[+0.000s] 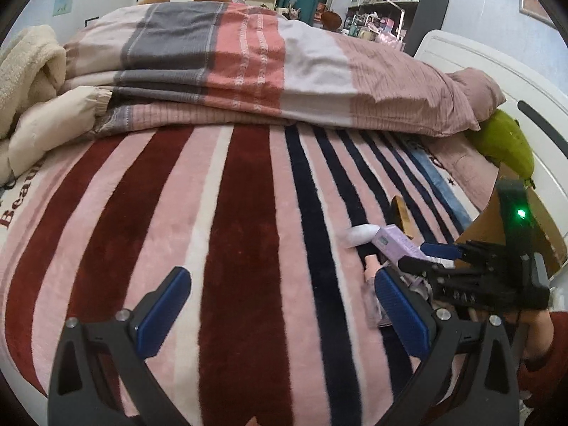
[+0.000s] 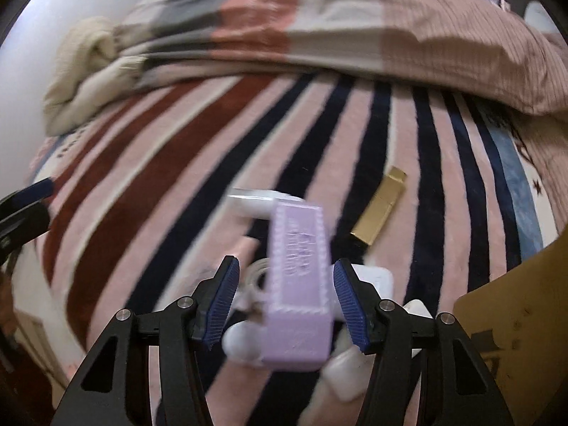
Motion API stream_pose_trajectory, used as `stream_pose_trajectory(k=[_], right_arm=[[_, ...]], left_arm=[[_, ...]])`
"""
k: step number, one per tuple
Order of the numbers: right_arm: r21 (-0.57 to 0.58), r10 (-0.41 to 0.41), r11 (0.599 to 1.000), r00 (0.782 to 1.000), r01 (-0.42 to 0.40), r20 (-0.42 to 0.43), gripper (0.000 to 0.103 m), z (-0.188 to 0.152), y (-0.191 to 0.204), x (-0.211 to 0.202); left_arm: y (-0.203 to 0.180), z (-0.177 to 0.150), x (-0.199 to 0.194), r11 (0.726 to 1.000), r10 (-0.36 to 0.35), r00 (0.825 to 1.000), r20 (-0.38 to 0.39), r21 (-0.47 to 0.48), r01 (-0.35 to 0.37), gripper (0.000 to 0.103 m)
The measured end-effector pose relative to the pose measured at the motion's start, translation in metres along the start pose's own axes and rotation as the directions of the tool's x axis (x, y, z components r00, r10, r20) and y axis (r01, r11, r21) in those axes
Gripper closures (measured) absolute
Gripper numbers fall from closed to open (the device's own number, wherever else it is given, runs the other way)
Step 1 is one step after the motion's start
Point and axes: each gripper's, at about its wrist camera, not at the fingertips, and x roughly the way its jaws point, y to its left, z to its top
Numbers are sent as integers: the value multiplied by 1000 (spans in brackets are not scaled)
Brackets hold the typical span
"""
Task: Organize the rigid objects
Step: 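Grasp the lilac Tears of Themis box with the right gripper, then carry the lilac box into the cardboard box and open the right gripper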
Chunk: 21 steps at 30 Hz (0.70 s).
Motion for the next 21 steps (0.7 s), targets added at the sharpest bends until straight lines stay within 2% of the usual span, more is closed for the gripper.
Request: stream_pose_trajectory(k=[3, 4, 8, 11, 14, 15, 19, 21], right_arm=[[13, 13, 1000, 1000, -12, -25, 56, -1, -5, 7], [0, 6, 1000, 1000, -6, -25, 70, -1, -4, 7], [-53, -15, 998, 999, 17, 32, 70, -2, 9, -11], [-106, 58, 993, 995, -50, 76, 70, 0, 30, -37], [-185, 122, 978, 984, -97, 129, 70, -3, 53, -75], [-203, 141, 973, 979, -110, 146, 70, -3, 57, -86], [-237, 189, 962, 959, -136, 213, 70, 1, 62, -130], [-238, 186, 963, 950, -126, 250, 70, 1, 57, -148]], left_arm=[[-2, 0, 2, 1000, -5, 1000, 8, 23, 5, 0], [-4, 0, 2, 999, -12, 1000, 16, 44, 11, 0], [-13, 4, -1, 997, -37, 999, 16, 71, 35, 0], [-20, 17, -7, 991, -117, 993, -10, 60, 117, 1], [-33, 31, -20, 972, -228, 974, -5, 59, 228, 1], [-41, 37, -26, 957, -278, 960, 2, 79, 277, 1], [-72, 59, -38, 926, -356, 934, -12, 130, 355, 1], [-91, 70, -39, 900, -412, 910, -34, 137, 413, 7]])
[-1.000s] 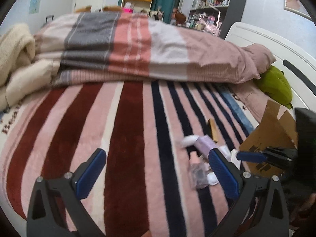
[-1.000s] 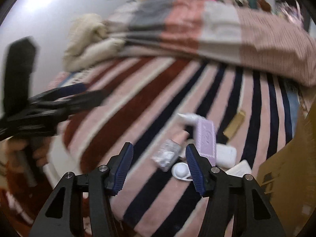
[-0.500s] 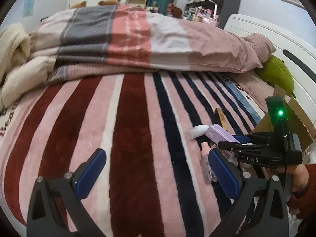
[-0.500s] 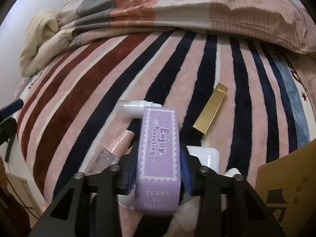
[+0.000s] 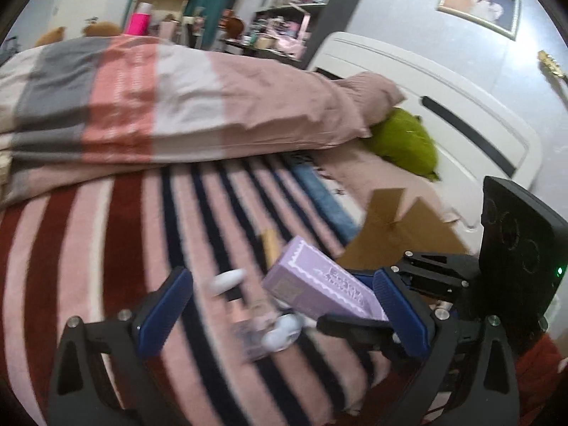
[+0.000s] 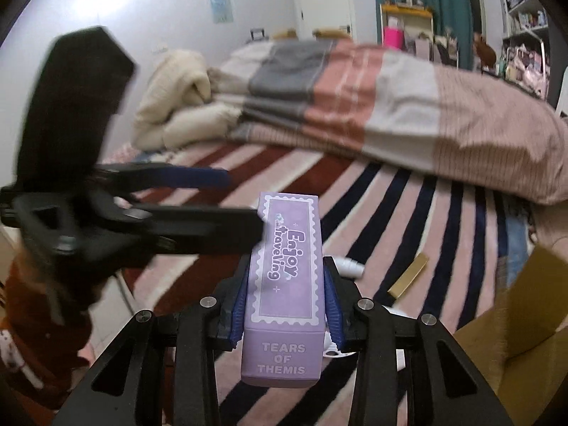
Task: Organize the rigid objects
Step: 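Carry the lilac box into the cardboard box and open the right gripper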
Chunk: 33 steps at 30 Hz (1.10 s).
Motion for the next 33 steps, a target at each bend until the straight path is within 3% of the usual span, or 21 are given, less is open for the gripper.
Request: stream_pose_trajectory(k=[4, 7, 12, 18, 24, 26, 28, 29, 30, 33], right_arm=[[9, -9, 1000, 999, 9, 41, 70, -1, -20, -33], [35, -42, 999, 997, 39, 72, 70, -5, -44, -59], [112, -87, 991, 993, 78, 84, 70, -20, -93, -98], [198, -109, 975, 993, 98, 44, 71, -39, -140, -116], [230, -110, 967, 994, 114, -26, 70, -50, -166, -110], [240, -122, 962, 991, 130, -49, 69, -50, -170, -104], [244, -147, 957, 987, 159, -65, 59, -51, -172, -101], [242, -155, 956, 986, 166, -62, 46, -51, -172, -100], [237, -163, 956, 985, 172, -58, 42, -52, -172, -101], [222, -172, 958, 983, 181, -60, 42, -51, -167, -102]], left_arm=[[-31, 21, 21, 990, -140, 989, -43, 9, 141, 27], [-58, 33, 45, 979, -199, 976, -91, 22, 202, 46], [-105, 48, 82, 961, -262, 954, -145, 47, 271, 50], [-145, 54, 130, 951, -281, 929, -241, 58, 303, 50], [-159, 53, 165, 958, -241, 920, -310, 74, 276, 50], [-159, 53, 171, 964, -215, 925, -314, 81, 252, 49], [-157, 55, 169, 972, -173, 938, -301, 99, 212, 34], [-155, 56, 165, 974, -164, 944, -287, 105, 201, 21], [-153, 57, 160, 975, -156, 950, -270, 113, 192, 17], [-145, 60, 144, 978, -134, 961, -240, 124, 168, 17]])
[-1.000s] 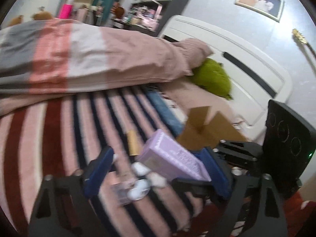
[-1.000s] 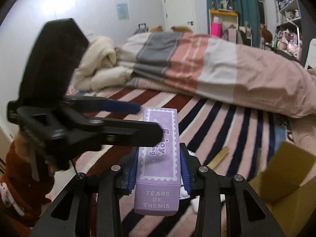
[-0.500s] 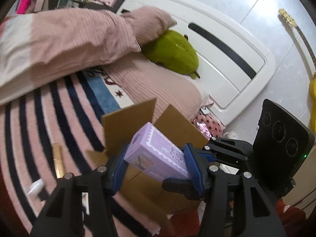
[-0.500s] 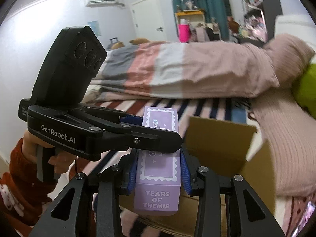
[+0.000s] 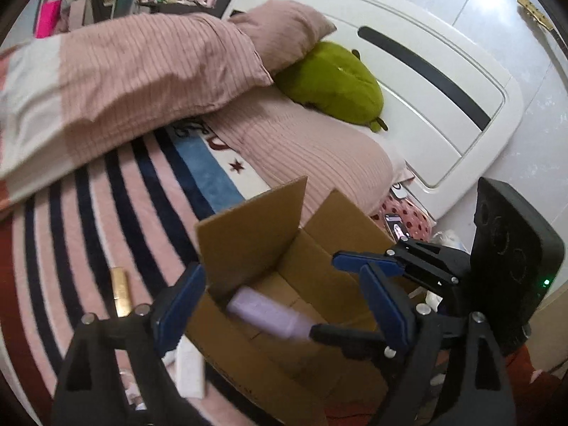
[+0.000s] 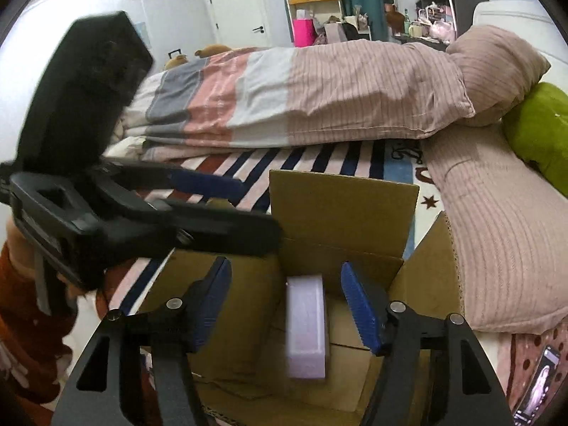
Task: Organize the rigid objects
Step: 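Grasp the pink-capped glass perfume bottle with the right gripper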
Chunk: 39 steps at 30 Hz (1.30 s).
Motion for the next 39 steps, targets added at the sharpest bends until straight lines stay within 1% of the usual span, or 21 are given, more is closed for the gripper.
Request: stream_pose_trajectory(k=[3, 5, 7, 9, 11, 14, 17, 19, 21, 22, 24, 26, 28, 29, 30, 34, 35, 38, 39], right_arm=[[-22, 20, 1000, 1000, -20, 18, 42, 5, 13, -5], [-53, 36, 998, 998, -34, 42, 42, 9, 31, -11], [-92, 74, 993, 995, -67, 68, 42, 13, 53, -17], [-125, 117, 986, 990, -106, 79, 42, 15, 74, -19], [-155, 168, 976, 983, -155, 73, 42, 15, 100, -16], [-177, 238, 957, 971, -229, 29, 42, 13, 137, 1], [-182, 287, 940, 957, -288, -33, 42, 3, 168, 28], [-178, 309, 931, 947, -319, -83, 42, -7, 182, 52], [-154, 310, 932, 941, -329, -135, 42, -19, 188, 79], [-121, 306, 937, 938, -327, -166, 42, -26, 188, 99], [-81, 299, 944, 934, -319, -195, 42, -34, 187, 126], [-55, 266, 957, 938, -284, -221, 43, -39, 184, 151], [25, 263, 964, 931, -266, -251, 43, -43, 178, 175], [51, 265, 964, 928, -261, -260, 46, -43, 175, 182], [64, 261, 965, 927, -254, -269, 51, -43, 176, 190], [55, 193, 981, 938, -185, -288, 52, -43, 178, 213], [48, 167, 986, 940, -160, -297, 58, -42, 178, 217], [16, 103, 995, 943, -103, -318, 67, -40, 185, 224], [-9, 78, 996, 948, -85, -309, 75, -40, 187, 222]], left_arm=[[9, -6, -25, 1000, 29, 998, 47, -10, -29, 16], [17, -13, -47, 998, 58, 995, 85, -19, -56, 16], [27, -21, -66, 996, 91, 989, 114, -30, -88, 16], [41, -34, -89, 989, 146, 978, 148, -46, -140, 16], [60, -51, -112, 977, 207, 963, 175, -79, -196, 16], [87, -76, -135, 963, 261, 945, 197, -127, -239, 16], [119, -111, -152, 934, 339, 918, 203, -188, -303, 16], [134, -130, -154, 922, 364, 911, 194, -218, -321, 16], [151, -154, -150, 914, 370, 912, 177, -246, -323, 16], [156, -162, -146, 911, 371, 913, 169, -257, -323, 16], [170, -180, -140, 904, 370, 917, 148, -287, -318, 16], [180, -192, -136, 898, 360, 924, 130, -316, -305, 16], [187, -201, -131, 894, 350, 930, 113, -336, -295, 16], [190, -204, -130, 892, 350, 931, 106, -340, -297, 16], [192, -207, -129, 890, 355, 930, 100, -341, -303, 16], [195, -213, -131, 893, 343, 933, 108, -346, -288, 16], [194, -214, -132, 893, 340, 934, 111, -348, -284, 16], [195, -215, -137, 891, 343, 932, 118, -356, -283, 16], [196, -215, -138, 891, 342, 932, 120, -357, -281, 16]])
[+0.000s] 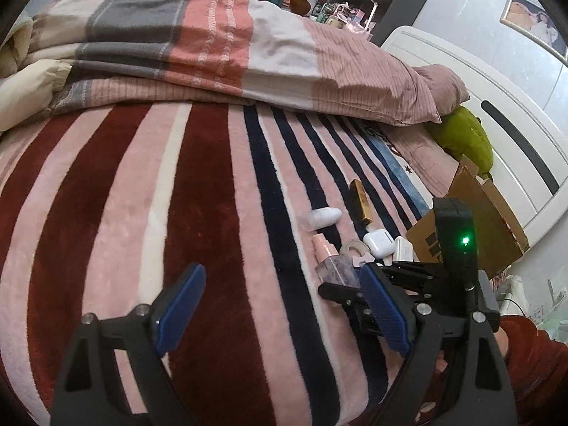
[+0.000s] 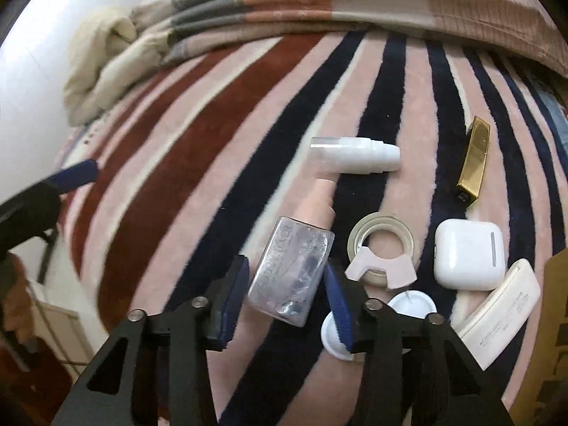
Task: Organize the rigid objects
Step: 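Grasp the pink-capped glass perfume bottle with the right gripper, then lower the perfume bottle into the cardboard box and release it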
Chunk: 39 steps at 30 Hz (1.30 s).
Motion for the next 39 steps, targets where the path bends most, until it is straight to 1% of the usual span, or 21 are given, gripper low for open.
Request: stream_pose_trajectory(k=[3, 5, 7, 9, 12, 13, 15, 17, 18, 19, 21, 22, 24, 27, 29, 30, 33, 37, 38, 39], right_arm=[[-33, 3, 999, 1000, -2, 25, 76, -1, 3, -4], [-58, 24, 998, 999, -21, 48, 76, -3, 7, -17], [-89, 62, 995, 993, -54, 96, 76, -3, 12, -40], [-128, 92, 989, 985, -73, 146, 76, -1, 19, -65], [-182, 159, 976, 961, -119, 226, 76, 2, 27, -117], [-196, 173, 972, 954, -127, 244, 76, 4, 31, -129], [-213, 185, 969, 942, -127, 279, 76, 1, 25, -156], [-213, 182, 970, 935, -119, 305, 76, 1, 22, -172], [-208, 174, 972, 932, -110, 319, 76, -1, 15, -181], [-198, 164, 975, 928, -101, 334, 76, -3, 7, -191], [-184, 153, 979, 924, -93, 350, 76, -2, -6, -201], [-166, 139, 983, 921, -83, 363, 75, -6, -18, -209], [-135, 118, 988, 916, -70, 384, 76, -11, -38, -219], [-63, 84, 996, 910, -64, 405, 76, -22, -78, -235], [-22, 64, 998, 912, -61, 405, 76, -28, -100, -243], [-7, 54, 998, 914, -56, 401, 76, -30, -108, -246], [48, 10, 998, 931, -29, 364, 76, -38, -136, -250], [94, -7, 995, 954, -23, 300, 76, -39, -163, -243], [93, -13, 996, 958, -15, 288, 76, -39, -166, -241], [89, -24, 996, 962, -1, 273, 76, -40, -168, -239]], left_arm=[[1, 1, -2, 1000, -7, 1000, -3, -2, 7, 16], [-1, 3, -2, 1000, -26, 1000, -14, 7, 26, 16], [-7, 7, -1, 997, -70, 997, -25, 14, 71, 16], [-21, 15, -4, 988, -152, 988, -26, 19, 152, 16], [-49, 28, -9, 971, -231, 973, -23, 64, 232, 16], [-60, 33, -10, 966, -247, 969, -24, 79, 248, 16], [-83, 45, -14, 950, -298, 954, -23, 90, 299, 16], [-101, 54, -16, 939, -324, 946, -23, 117, 325, 16], [-117, 59, -17, 930, -340, 940, -25, 143, 340, 19], [-125, 62, -16, 923, -353, 935, -27, 154, 353, 24], [-154, 71, -10, 892, -414, 908, -61, 170, 418, 62], [-163, 75, -6, 883, -432, 899, -76, 170, 438, 63], [-192, 82, 5, 871, -435, 895, -97, 207, 446, 63], [-236, 88, 25, 855, -433, 890, -140, 247, 455, 65], [-257, 89, 38, 847, -428, 888, -167, 270, 459, 66], [-273, 91, 48, 840, -425, 885, -192, 281, 464, 66], [-299, 91, 71, 831, -414, 877, -246, 292, 474, 66], [-315, 90, 99, 835, -394, 866, -307, 275, 477, 66], [-316, 89, 103, 839, -384, 868, -314, 274, 470, 65], [-316, 89, 105, 846, -367, 876, -313, 279, 454, 58]])
